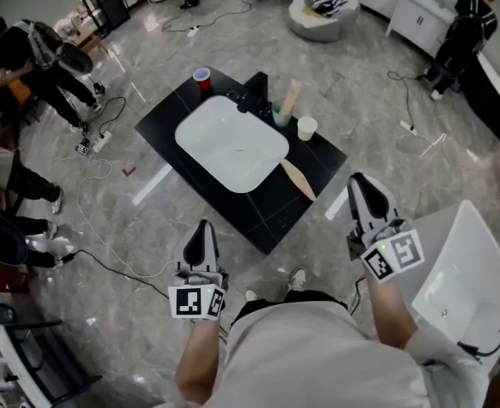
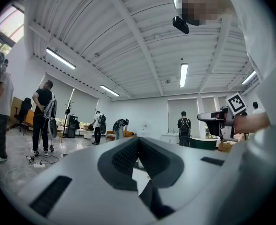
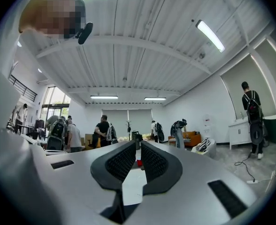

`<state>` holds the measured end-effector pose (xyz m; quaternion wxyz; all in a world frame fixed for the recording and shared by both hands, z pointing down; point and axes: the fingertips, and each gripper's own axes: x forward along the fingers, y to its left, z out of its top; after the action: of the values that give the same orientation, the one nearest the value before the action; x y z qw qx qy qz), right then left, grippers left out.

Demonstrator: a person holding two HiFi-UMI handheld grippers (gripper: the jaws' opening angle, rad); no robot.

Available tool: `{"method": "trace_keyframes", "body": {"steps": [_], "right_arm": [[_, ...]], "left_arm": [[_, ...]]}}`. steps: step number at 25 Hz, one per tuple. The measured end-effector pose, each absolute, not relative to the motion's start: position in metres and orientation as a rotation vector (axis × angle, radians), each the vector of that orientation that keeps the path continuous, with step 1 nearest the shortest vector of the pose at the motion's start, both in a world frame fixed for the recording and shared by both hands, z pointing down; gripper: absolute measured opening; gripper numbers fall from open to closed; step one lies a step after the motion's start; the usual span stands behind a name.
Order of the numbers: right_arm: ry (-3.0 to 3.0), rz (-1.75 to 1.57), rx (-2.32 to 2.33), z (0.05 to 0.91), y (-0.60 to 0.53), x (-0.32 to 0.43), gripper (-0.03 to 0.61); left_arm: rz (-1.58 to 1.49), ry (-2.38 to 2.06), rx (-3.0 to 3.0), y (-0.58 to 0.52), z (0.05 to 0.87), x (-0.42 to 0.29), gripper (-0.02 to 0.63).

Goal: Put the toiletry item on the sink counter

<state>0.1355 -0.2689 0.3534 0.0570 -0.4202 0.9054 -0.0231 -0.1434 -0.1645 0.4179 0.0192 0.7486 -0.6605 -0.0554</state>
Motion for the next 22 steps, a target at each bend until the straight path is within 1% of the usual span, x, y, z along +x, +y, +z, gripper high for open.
{"method": "trace_keyframes", "body": {"steps": [22], "right_arm": [[2.726, -0.105, -1.232, 0.347, -0.283, 0.129, 0.058]], "left_arm": [[-0.168, -2.061, 2.315, -0.175, 0.418, -0.149, 0.003]]}}
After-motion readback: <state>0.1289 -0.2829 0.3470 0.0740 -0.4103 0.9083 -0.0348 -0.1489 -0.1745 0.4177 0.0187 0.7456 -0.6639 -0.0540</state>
